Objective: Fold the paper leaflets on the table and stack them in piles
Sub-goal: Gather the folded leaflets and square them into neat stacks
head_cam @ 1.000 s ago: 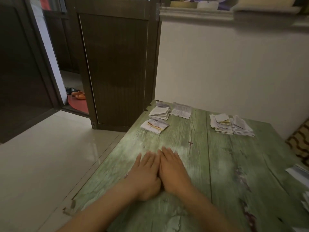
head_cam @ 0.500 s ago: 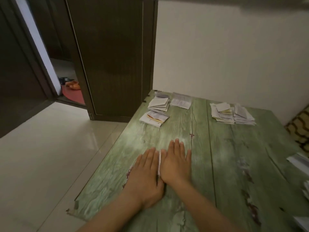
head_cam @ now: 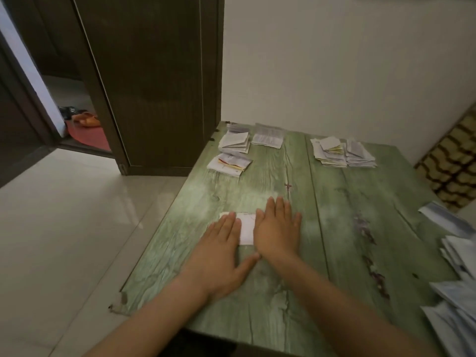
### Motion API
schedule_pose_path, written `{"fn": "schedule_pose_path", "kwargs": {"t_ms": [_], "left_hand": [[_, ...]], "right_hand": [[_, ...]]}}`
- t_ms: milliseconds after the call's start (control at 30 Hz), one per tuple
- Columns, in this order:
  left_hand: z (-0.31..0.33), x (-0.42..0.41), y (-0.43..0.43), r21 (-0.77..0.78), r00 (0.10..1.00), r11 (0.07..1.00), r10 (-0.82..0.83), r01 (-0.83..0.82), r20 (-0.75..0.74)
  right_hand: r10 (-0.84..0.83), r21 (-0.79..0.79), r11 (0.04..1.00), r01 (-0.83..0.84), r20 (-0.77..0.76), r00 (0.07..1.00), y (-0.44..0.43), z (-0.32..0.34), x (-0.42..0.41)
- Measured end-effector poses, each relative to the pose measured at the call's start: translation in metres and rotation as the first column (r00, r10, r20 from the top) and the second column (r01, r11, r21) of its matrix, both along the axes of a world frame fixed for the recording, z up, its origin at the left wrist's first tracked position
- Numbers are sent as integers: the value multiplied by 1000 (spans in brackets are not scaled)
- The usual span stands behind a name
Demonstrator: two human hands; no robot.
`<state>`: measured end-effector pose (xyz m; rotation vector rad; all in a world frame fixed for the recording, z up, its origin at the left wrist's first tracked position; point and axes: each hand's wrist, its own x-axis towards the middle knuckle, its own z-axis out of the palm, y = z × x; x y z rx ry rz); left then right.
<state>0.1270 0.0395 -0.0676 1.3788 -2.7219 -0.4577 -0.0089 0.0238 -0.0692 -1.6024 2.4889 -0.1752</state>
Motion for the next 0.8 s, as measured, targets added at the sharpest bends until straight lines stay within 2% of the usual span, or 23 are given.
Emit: {"fn": "schedule_pose_path", "kwargs": {"t_ms": [133,267,367,467,533,633,733,800], "left_hand": [[18,1,-22,1,994,999,42,-42,-98],[31,-6,-47,-19,992,994,110,-111,-56],[38,-18,-61,145,990,980,142,-137,-25],[52,-32,-79,292,977,943,111,-162,184],[61,-43,-88,345,938,925,35,-161,345],[67,-54,-93,385,885,913,-61,-138,461],[64,-52,-95,390,911,907,-19,-158,413],[61,-46,-92,404,947,899,36,-170,319]], "right_hand": [[-25,-40,999,25,8,1000,0,-1,6],[-34,-58,998,35,7,999,3,-2,12],[-31,-84,996,31,6,1000,4,-1,13],[-37,-105,994,37,8,999,4,-1,13],[-42,-120,992,43,10,999,4,-2,13],[-40,-137,990,42,16,999,3,-3,12],[-47,-184,981,57,61,997,1,-4,9],[-48,-290,953,92,155,987,3,-1,5]]}}
